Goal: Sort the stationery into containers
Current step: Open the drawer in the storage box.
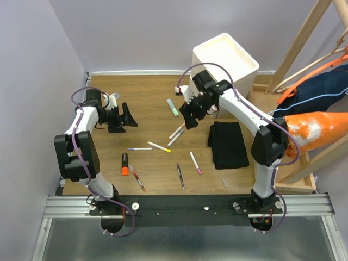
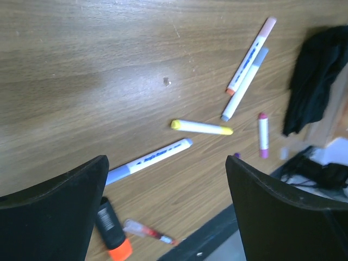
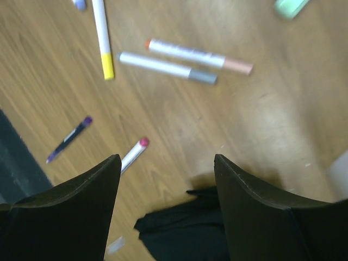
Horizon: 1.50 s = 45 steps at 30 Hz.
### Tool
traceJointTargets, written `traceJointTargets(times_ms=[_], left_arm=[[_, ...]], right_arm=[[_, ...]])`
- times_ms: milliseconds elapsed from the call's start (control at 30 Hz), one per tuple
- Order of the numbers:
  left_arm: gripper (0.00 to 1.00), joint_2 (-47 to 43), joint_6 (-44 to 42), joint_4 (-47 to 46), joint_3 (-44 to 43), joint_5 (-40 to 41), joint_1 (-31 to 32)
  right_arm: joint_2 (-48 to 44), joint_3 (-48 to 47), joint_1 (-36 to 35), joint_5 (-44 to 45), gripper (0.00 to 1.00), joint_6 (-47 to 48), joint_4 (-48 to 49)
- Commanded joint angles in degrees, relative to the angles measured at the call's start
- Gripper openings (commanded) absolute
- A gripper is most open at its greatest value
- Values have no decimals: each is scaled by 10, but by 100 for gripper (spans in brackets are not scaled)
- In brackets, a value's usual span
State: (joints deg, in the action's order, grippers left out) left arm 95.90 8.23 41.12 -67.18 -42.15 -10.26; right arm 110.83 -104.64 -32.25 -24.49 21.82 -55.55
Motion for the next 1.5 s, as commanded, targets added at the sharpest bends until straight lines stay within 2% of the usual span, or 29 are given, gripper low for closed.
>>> traceJointTargets(times_ms=[0,67,167,200,267,367,500,600,633,733,800,833,867,933,1033,1133,1300,1367,1467], left_arm=[[99,-38,-128,50,-25,62,22],[99,-40,-124,47,-25,85,24],[99,-49,-68,20,-17,129,25],[99,-51,-53,12,-15,147,24],[99,-48,14,-8,-10,205,25],[99,-25,49,10,-31,225,24],[99,-27,31,7,-45,183,24],[94,-15,0,-23,-53,16,20],[90,0,15,-37,-67,-83,20],[73,80,80,-91,-136,-178,37],[71,127,150,-161,-175,-216,69],[72,140,271,-209,-192,-226,81],[73,151,355,-371,-191,-245,90],[75,193,562,-608,-203,-244,123],[78,270,553,-602,-344,-230,172],[78,328,590,-636,-410,-215,210],[73,372,721,-843,-415,-179,248],[71,386,739,-895,-421,-163,258],[65,416,748,-900,-453,-153,263]], right_arm=[[-29,38,-4,-11,75,7,-15],[-33,28,-4,37,74,-9,22],[-10,-46,-4,190,73,-26,74],[-1,-69,-3,280,73,-39,89],[29,-126,-4,331,74,-38,125],[76,-197,-4,411,75,-36,143],[120,-252,-4,471,74,22,165],[140,-287,-3,490,73,41,171],[134,-284,-4,494,73,35,184],[103,-275,-2,479,73,-5,185],[79,-273,-2,472,73,-17,180],[71,-262,-3,467,73,-16,182],[60,-256,-3,464,73,-16,185],[13,-214,-2,432,73,-18,210],[-62,-149,-3,385,74,-29,266],[-102,-77,-2,394,74,-42,293],[-151,-18,-3,414,73,-39,280],[-156,-16,-2,415,73,-34,266],[-150,-34,-3,422,72,-18,247]])
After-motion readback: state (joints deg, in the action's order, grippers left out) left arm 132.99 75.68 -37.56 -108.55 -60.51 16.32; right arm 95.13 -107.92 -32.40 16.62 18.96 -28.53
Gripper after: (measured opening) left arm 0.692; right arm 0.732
